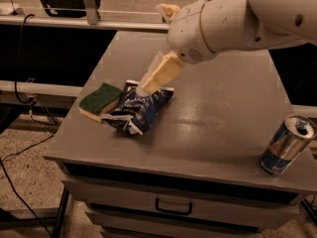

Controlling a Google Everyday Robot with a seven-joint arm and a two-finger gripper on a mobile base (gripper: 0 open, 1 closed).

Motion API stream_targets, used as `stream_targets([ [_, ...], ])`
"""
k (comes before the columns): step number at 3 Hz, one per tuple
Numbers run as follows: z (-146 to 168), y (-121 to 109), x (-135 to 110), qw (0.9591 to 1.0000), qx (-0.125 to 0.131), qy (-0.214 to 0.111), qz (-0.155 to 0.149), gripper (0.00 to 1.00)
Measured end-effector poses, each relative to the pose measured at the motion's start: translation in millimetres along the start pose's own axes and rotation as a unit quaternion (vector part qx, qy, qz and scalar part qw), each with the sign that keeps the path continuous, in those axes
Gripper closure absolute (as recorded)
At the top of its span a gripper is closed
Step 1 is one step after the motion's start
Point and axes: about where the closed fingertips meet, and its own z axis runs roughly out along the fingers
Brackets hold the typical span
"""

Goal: Move blue chip bag near sponge

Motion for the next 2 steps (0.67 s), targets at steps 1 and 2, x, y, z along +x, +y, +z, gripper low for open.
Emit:
stream_targets([
  [1, -19.1, -18.7, 27.4, 0.9996, 0.019, -0.004, 0.020, 0.00],
  [2, -19.1, -18.7, 27.4, 0.9996, 0.019, -0.004, 0.020, 0.00],
])
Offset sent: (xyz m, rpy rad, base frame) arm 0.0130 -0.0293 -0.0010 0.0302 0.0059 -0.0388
